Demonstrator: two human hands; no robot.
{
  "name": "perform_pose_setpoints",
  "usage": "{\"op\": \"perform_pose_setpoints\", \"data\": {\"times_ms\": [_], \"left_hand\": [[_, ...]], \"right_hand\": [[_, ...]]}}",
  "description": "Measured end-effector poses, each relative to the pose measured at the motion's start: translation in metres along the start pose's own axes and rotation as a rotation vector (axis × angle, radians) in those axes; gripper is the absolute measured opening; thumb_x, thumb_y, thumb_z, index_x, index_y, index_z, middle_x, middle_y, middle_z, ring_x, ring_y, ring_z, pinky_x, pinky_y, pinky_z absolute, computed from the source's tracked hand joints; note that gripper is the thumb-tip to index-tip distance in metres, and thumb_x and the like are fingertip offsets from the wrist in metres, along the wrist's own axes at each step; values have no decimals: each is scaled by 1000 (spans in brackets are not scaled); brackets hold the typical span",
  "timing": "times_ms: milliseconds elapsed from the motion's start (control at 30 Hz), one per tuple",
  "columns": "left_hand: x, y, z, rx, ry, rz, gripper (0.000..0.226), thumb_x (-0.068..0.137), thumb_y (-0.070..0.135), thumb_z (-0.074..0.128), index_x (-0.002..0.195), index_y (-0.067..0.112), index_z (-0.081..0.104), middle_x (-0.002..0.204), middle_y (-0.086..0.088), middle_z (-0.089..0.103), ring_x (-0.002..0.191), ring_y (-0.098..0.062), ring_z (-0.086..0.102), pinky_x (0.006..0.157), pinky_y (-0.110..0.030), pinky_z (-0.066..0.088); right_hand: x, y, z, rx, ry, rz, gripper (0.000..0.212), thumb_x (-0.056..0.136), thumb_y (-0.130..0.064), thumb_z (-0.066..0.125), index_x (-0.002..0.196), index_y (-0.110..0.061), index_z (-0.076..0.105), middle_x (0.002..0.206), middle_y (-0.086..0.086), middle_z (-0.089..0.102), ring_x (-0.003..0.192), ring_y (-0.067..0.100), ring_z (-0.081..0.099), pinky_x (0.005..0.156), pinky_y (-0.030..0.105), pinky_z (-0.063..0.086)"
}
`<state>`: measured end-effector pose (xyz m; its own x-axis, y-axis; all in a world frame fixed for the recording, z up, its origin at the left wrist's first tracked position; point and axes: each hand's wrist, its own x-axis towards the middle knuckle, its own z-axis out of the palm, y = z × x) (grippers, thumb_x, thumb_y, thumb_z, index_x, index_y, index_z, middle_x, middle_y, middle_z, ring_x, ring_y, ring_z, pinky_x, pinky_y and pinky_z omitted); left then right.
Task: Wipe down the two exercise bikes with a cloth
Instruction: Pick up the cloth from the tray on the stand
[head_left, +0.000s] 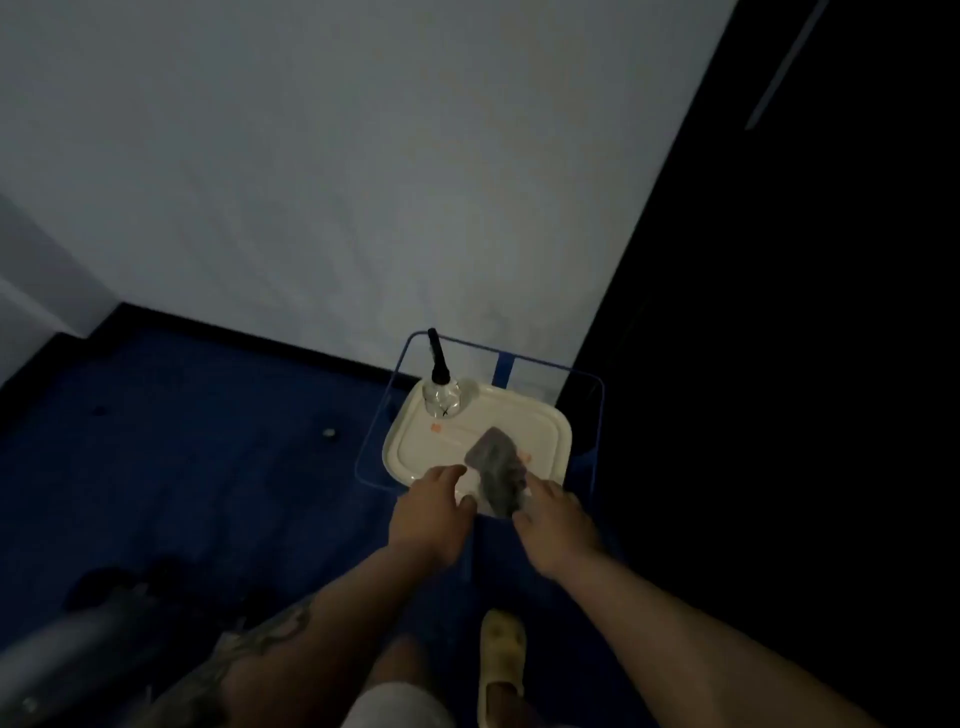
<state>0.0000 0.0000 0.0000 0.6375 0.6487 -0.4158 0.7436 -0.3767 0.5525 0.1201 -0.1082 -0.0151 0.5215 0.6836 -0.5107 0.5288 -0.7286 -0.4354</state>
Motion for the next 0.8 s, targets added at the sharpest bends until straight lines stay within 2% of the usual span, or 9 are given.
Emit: {"op": "perform_pose_setpoints", "data": {"times_ms": [233, 433, 633, 700, 800], "left_hand": [[66, -26, 16, -64, -55, -111, 46, 94, 32, 47, 139, 22, 42, 145, 0, 43, 124, -21, 48, 104, -38, 39], [110, -46, 35, -232, -34, -182, 44, 94, 29, 49, 137, 22, 45, 142, 1, 45, 122, -19, 50, 103, -40, 41], [115, -66, 57, -232, -102, -204, 44, 93, 25, 50, 137, 22, 45, 141, 3, 46, 118, -18, 52, 101, -40, 43], [115, -73, 59, -247, -116, -227, 44, 93, 25, 50, 137, 24, 45, 141, 4, 46, 115, -17, 54, 99, -40, 45], [118, -78, 59, -265, -107, -242, 44, 92, 25, 51, 136, 25, 46, 140, 5, 47, 113, -15, 54, 97, -37, 46]], "right_hand": [[75, 3, 19, 11, -78, 87, 60, 96, -35, 41, 150, -26, 16, 154, -1, 25, 134, 26, 31, 108, 40, 34], [127, 4, 47, 62, -13, 178, 66, 96, -36, 45, 151, -26, 10, 160, -2, 8, 141, 25, 20, 112, 41, 28], [144, 7, 77, 7, 75, 173, 70, 91, -35, 55, 150, -25, 17, 158, 2, 12, 143, 24, 14, 112, 42, 29], [147, 6, 84, 24, 79, 210, 70, 90, -34, 58, 148, -28, 20, 158, 2, 12, 142, 25, 16, 109, 43, 33], [150, 6, 89, 58, 130, 239, 62, 90, -23, 59, 144, -29, 29, 155, 3, 19, 137, 25, 23, 103, 42, 39]]}}
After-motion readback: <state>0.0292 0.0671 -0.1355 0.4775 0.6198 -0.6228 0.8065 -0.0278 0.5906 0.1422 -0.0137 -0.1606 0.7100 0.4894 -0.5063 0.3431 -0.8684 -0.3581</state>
